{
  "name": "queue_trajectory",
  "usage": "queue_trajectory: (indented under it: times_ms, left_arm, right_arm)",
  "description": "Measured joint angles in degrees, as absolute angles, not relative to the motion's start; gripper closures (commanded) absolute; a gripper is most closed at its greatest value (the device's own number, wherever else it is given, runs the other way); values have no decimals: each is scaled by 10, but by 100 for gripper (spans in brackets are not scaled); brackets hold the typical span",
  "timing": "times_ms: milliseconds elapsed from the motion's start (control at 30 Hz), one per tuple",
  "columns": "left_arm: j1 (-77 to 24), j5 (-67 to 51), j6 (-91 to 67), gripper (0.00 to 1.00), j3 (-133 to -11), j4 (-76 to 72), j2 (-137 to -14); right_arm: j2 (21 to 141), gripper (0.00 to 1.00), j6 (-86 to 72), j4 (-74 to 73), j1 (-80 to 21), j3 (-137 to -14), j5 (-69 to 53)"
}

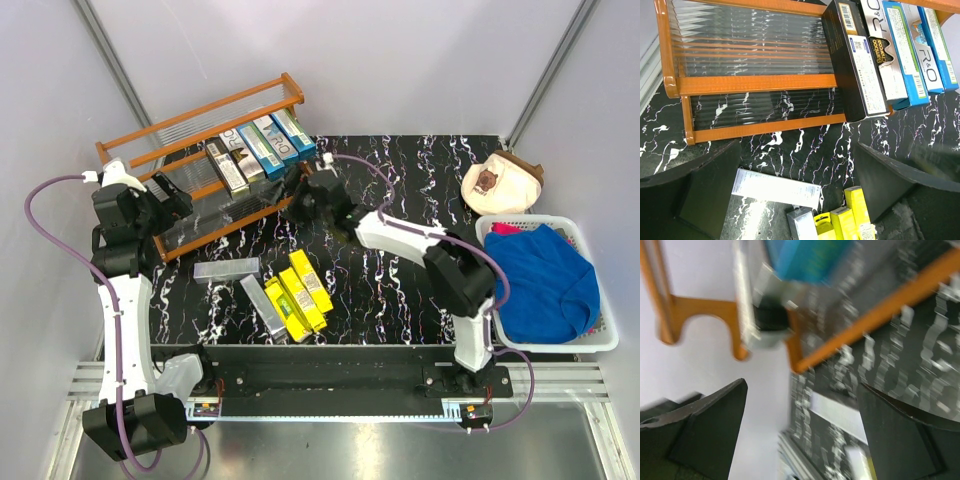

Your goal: Place and organize the toothpastes onto the shelf

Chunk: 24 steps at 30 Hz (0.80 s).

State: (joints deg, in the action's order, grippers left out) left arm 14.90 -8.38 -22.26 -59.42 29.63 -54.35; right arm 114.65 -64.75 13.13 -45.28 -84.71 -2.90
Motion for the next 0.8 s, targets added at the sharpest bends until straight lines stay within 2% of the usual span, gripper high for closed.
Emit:
queue_trajectory:
  times_ms: [133,267,533,800]
  left_arm:
    - [149,-93,-223,1,-594,295,-543]
    - [146,-110,-225,1,-594,294,-543]
    - [135,-123,-230,1,-594,295,-544]
    - [131,-115,-229,1,-594,306,-546]
  right_arm:
    - [1075,0,-601,84,-452,-754,-40]
    - [1023,0,-531,17,-452,-712,-44]
    - [978,0,-359,-133,-493,-719,22]
    - [983,4,-268,-209,-540,-744,67]
